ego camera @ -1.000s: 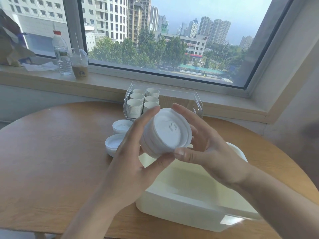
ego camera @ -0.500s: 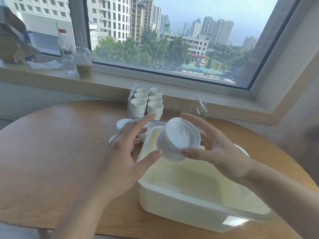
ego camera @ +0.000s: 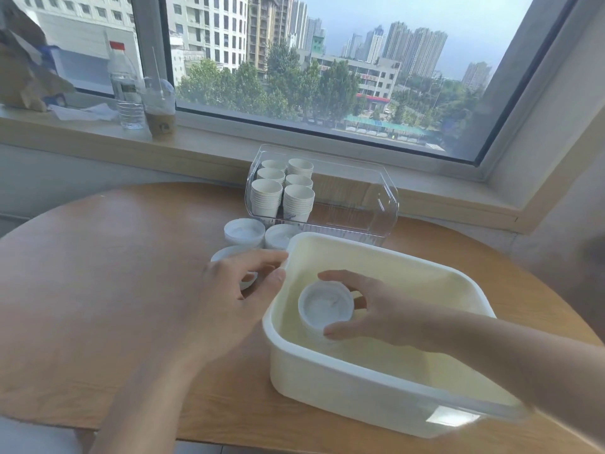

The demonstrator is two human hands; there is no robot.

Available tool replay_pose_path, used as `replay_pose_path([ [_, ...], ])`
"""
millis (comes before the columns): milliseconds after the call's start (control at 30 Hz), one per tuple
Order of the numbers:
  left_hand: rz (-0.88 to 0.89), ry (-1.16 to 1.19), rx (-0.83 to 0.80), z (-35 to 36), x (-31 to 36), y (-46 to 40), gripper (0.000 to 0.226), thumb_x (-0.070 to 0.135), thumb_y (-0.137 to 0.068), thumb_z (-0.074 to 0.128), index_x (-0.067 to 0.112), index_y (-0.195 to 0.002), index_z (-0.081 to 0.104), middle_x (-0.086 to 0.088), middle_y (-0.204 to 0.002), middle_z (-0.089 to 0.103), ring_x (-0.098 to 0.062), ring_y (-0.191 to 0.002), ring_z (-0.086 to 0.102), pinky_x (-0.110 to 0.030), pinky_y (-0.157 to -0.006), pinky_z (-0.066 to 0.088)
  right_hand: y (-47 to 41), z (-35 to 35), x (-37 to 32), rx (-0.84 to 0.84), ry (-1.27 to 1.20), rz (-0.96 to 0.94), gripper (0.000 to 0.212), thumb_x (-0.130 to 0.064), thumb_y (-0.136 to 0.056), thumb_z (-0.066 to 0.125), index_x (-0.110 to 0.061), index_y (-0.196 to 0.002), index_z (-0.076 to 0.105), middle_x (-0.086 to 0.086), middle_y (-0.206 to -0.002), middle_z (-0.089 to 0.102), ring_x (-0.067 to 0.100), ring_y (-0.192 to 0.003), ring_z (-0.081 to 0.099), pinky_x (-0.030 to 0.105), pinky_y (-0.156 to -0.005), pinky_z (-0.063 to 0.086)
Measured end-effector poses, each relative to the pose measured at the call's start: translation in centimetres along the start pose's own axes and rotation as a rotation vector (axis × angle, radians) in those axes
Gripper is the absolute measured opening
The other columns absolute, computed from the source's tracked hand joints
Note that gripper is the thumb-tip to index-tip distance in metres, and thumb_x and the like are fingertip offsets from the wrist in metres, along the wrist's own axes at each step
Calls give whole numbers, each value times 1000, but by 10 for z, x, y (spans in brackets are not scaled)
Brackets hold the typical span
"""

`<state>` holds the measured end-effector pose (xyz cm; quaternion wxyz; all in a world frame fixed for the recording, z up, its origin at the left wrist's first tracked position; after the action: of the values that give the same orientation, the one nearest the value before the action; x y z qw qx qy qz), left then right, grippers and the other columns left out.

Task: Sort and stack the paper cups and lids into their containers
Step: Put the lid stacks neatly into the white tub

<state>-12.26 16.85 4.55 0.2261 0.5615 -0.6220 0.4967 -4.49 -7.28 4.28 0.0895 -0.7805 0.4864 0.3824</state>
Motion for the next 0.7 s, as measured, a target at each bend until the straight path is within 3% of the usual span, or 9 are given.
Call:
replay_pose_path([
  [100, 3, 4, -4, 0, 0, -1, 25, 27, -98, 71, 35, -120, 78, 25, -101, 77, 9, -106, 67, -6, -89, 47, 1, 0, 2, -8, 40, 12, 87, -46, -76, 92, -63, -144, 41, -25, -138, 57, -3, -122, 59, 17, -100, 48],
  [200, 6, 1, -20, -1, -1, -2, 26, 29, -98, 71, 35, -122, 77, 24, -104, 77, 4, -110, 68, -21, -100, 51, 2, -2, 1, 6, 263, -11, 95, -64, -77, 83, -58, -155, 30, -28, -141, 52, 7, -130, 55, 32, -115, 43],
  [267, 11, 12, -31, -2, -3, -3, 26, 30, -98, 71, 35, -123, 77, 24, -106, 77, 3, -111, 68, -26, -102, 52, 5, -3, 0, 20, 362, -26, 98, -72, -76, 78, -58, -157, 24, -32, -128, 52, 6, -120, 60, 31, -112, 43],
  [333, 15, 6, -44, -2, -5, -3, 27, 34, -98, 70, 38, -124, 76, 26, -109, 76, 7, -112, 66, -23, -102, 51, 9, -6, 2, 34, 382, -22, 94, -73, -77, 77, -63, -154, 23, -33, -117, 53, -2, -100, 68, 22, -101, 47],
  [433, 15, 8, -51, -3, -9, -5, 23, 39, -100, 70, 43, -122, 74, 30, -108, 75, 11, -110, 65, -18, -99, 49, 10, -7, 3, 33, 378, -8, 84, -64, -82, 78, -62, -151, 31, -21, -122, 61, -6, -89, 70, 9, -83, 45],
  [600, 38, 8, -47, -1, -9, -5, 25, 48, -95, 68, 45, -120, 74, 36, -108, 71, 9, -110, 66, -20, -97, 49, 0, -1, -3, 66, 356, -20, 82, -56, -85, 80, -53, -155, 36, -19, -118, 60, -2, -90, 60, 20, -92, 44],
  [700, 47, -1, -47, -2, -10, -5, 20, 44, -98, 71, 48, -117, 73, 37, -107, 71, 10, -108, 66, -20, -96, 49, -10, 4, -5, 91, 358, -29, 83, -58, -85, 79, -51, -156, 37, -15, -134, 64, 7, -104, 62, 22, -96, 43],
])
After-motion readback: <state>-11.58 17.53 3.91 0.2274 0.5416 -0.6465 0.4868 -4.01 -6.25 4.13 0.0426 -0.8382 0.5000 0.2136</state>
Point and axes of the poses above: each hand's wrist, its own y-axis away from the middle knuckle, its own z-axis out of the palm, x = y × z, the point moved 2 cm from there along -y, towards the middle knuckle
